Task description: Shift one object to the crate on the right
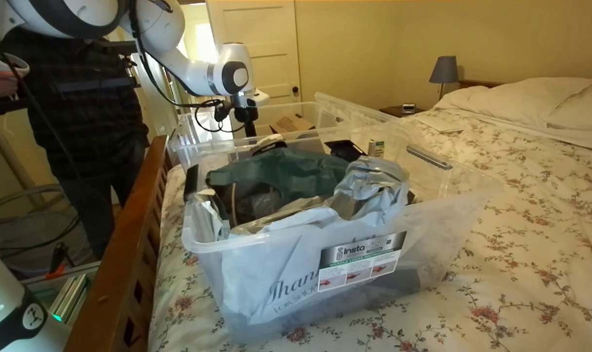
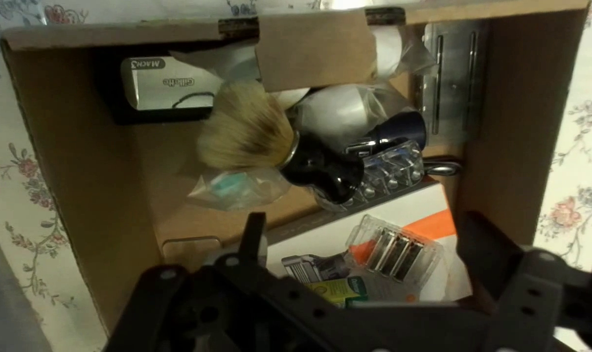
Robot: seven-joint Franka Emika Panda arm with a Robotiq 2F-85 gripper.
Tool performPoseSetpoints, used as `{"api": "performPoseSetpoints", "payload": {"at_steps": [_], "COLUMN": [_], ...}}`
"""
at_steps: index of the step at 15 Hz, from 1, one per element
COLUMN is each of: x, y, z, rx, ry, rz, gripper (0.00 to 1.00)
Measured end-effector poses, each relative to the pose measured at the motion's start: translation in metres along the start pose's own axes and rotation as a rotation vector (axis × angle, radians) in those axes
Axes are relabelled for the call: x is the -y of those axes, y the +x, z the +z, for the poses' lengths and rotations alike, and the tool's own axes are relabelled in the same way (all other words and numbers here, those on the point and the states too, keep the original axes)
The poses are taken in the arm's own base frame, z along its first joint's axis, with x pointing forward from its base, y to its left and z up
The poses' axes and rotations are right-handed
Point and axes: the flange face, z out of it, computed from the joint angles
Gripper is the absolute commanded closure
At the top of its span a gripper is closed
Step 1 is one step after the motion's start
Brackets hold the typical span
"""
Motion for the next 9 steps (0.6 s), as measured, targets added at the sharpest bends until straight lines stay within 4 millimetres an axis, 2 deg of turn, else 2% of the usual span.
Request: {"api": "performPoseSetpoints", "payload": {"at_steps": [3,9], "x": [-0.004,-0.012], "y": [0.0,0.006], "z": [0.006,0.019], "rx": [-0.004,0.002], "ry": [-0.003,-0.02], "rz": [-0.063,-0.388], "gripper": [0.0,0.0]}}
